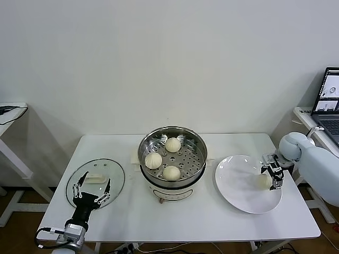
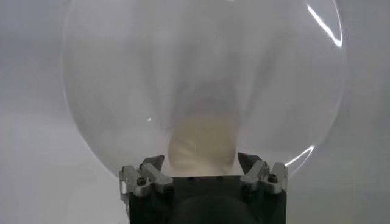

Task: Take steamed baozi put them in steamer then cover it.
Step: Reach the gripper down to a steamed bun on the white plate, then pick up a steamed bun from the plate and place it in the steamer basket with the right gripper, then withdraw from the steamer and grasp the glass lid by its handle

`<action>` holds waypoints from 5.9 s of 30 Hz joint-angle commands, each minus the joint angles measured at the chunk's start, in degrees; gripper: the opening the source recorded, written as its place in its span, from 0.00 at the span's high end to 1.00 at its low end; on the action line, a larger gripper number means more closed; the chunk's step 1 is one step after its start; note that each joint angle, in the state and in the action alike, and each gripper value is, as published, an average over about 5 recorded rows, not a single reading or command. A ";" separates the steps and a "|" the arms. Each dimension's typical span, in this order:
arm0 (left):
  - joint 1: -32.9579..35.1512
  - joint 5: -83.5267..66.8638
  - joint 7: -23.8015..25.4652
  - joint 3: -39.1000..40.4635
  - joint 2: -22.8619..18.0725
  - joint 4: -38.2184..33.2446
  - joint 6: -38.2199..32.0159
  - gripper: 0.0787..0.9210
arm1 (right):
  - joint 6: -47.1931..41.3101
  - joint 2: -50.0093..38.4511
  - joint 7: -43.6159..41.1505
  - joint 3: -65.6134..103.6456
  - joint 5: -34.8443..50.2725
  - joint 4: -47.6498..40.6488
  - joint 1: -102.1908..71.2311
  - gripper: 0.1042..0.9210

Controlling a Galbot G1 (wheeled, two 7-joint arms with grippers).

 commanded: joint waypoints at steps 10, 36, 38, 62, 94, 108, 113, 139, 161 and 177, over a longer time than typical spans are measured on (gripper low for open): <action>-0.22 0.15 0.07 0.44 -0.03 0.29 0.08 0.12 | 0.23 0.53 0.08 1.35 -1.10 -0.38 -0.76 0.22; -0.22 -0.10 0.23 0.26 0.84 -0.89 0.11 0.12 | -16.90 -10.04 -2.50 -45.92 44.37 23.35 51.76 0.24; -0.36 -0.26 0.36 0.17 1.06 -0.96 0.06 0.12 | -18.78 -8.76 -1.95 -51.28 47.96 25.86 57.98 0.24; -0.87 -1.98 1.35 -1.07 1.64 -1.70 -0.20 0.12 | -29.49 21.30 6.06 -58.43 60.21 24.47 58.67 0.24; -0.82 -2.77 1.70 -2.35 1.77 -0.04 -0.42 0.12 | -28.31 27.54 4.84 -52.90 47.46 9.55 44.23 0.24; -0.64 -2.82 1.72 -2.21 1.62 -0.21 -0.43 0.12 | -28.34 28.21 5.28 -50.82 47.16 8.71 42.89 0.13; -0.32 -2.63 1.68 -2.12 1.51 -0.24 -0.58 0.12 | -28.08 24.64 4.15 -48.52 48.88 10.69 45.56 0.12; -2.45 -3.30 1.43 -0.91 0.68 -5.75 4.02 0.12 | -7.02 -13.64 48.01 30.55 67.44 34.04 -12.51 0.12; -3.39 0.68 -1.82 -0.54 -0.22 -0.75 -4.33 0.12 | 17.47 32.79 73.92 65.63 50.50 56.46 -79.65 0.12; -6.50 69.88 -27.91 -8.21 2.07 28.64 -23.38 0.12 | 17.57 39.43 73.41 61.90 49.89 56.23 -79.29 0.12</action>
